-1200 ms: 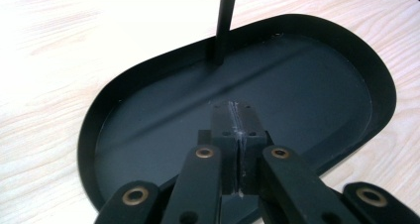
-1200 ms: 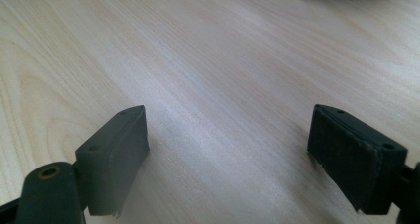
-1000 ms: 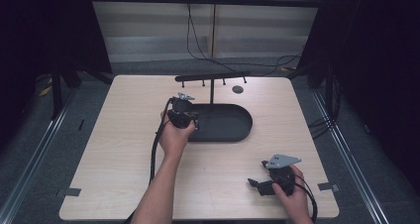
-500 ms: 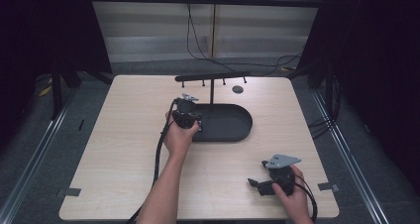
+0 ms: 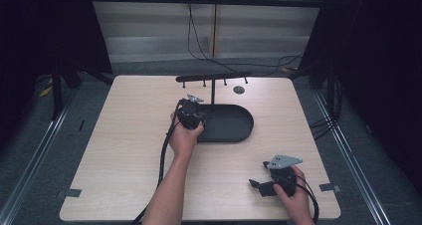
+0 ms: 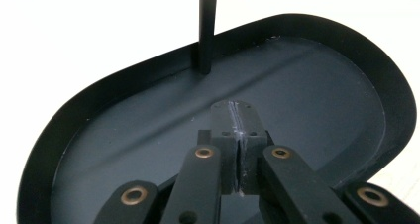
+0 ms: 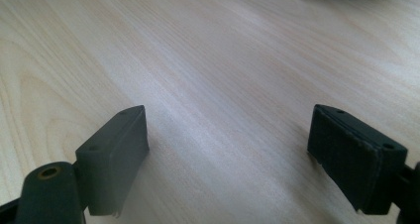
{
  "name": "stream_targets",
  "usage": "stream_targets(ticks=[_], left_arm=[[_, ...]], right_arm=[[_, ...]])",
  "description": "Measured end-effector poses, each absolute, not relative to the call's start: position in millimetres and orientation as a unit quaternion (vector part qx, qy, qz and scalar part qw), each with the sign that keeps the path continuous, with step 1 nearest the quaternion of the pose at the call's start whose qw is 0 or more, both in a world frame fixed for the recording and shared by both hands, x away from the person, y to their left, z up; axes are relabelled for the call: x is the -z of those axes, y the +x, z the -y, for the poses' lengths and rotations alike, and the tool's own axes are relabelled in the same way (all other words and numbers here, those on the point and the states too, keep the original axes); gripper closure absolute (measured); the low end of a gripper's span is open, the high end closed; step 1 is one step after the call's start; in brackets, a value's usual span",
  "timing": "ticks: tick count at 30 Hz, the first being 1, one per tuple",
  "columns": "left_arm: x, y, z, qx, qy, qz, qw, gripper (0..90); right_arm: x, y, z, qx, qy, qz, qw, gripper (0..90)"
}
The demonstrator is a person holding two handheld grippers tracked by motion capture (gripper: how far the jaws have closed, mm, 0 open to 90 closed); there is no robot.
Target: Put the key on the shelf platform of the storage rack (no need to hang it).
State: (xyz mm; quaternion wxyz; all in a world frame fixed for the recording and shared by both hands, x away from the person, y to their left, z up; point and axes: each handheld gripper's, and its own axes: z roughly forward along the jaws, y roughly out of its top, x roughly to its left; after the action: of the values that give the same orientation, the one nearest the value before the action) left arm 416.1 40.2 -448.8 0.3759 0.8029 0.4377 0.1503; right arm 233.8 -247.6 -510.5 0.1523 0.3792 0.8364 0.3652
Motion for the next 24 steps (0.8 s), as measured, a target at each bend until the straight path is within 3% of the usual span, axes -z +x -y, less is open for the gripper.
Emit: stream_targets(ticks=[24], left_arm=[[471.9, 419.6, -41.7, -0.164, 0.808, -0.442, 0.353, 88.5]], right_arm=[[510.4, 233.7, 247.6, -0.365, 0.380, -0.836, 0.152, 15.4]])
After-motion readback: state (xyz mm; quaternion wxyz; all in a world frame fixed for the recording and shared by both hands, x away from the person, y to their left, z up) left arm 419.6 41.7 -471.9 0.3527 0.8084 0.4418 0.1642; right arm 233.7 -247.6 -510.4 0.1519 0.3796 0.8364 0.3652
